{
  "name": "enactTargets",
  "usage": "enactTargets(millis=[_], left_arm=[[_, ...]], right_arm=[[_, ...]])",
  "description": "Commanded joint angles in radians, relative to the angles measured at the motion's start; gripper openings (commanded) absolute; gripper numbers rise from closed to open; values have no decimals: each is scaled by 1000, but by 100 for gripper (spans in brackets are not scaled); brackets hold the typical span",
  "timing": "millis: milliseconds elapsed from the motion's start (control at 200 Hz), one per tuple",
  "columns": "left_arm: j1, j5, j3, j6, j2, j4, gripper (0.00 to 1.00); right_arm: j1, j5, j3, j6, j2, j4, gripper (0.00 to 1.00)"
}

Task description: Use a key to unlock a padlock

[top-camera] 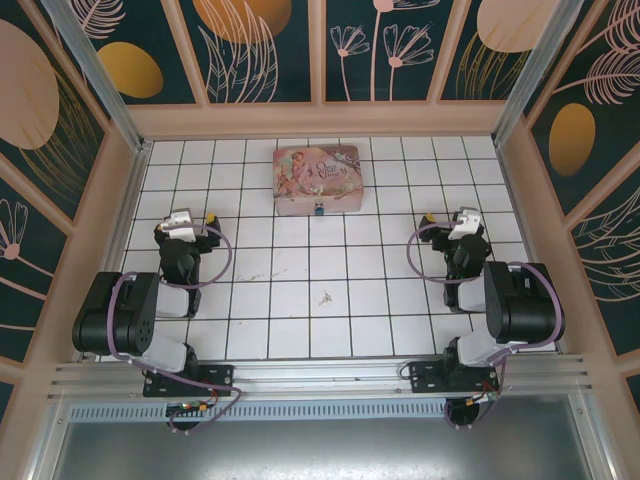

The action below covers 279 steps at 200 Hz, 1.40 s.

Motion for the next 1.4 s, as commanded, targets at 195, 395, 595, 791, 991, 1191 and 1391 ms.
enactTargets(millis=[195, 395, 595, 791, 991, 1191, 1391], left_arm=[[4, 4, 9, -10, 3, 38, 99], [3, 3, 9, -9, 3, 39, 99], [4, 3, 9, -9, 3, 39, 99], [3, 3, 9, -9, 3, 38, 99], [3, 3, 9, -9, 3, 38, 99], [18, 29, 20, -19, 4, 20, 99], [18, 17, 60, -21, -41, -89, 99]], right_arm=[[-5, -24, 19, -8, 5, 9, 99], [-5, -24, 19, -8, 4, 9, 99], [-5, -24, 19, -8, 4, 9, 99], [-4, -24, 19, -8, 4, 9, 99], [-11, -36, 19, -5, 4, 9, 99], [-7, -29, 23, -6, 6, 3, 99], [-13, 14, 175, 22, -72, -326, 99]])
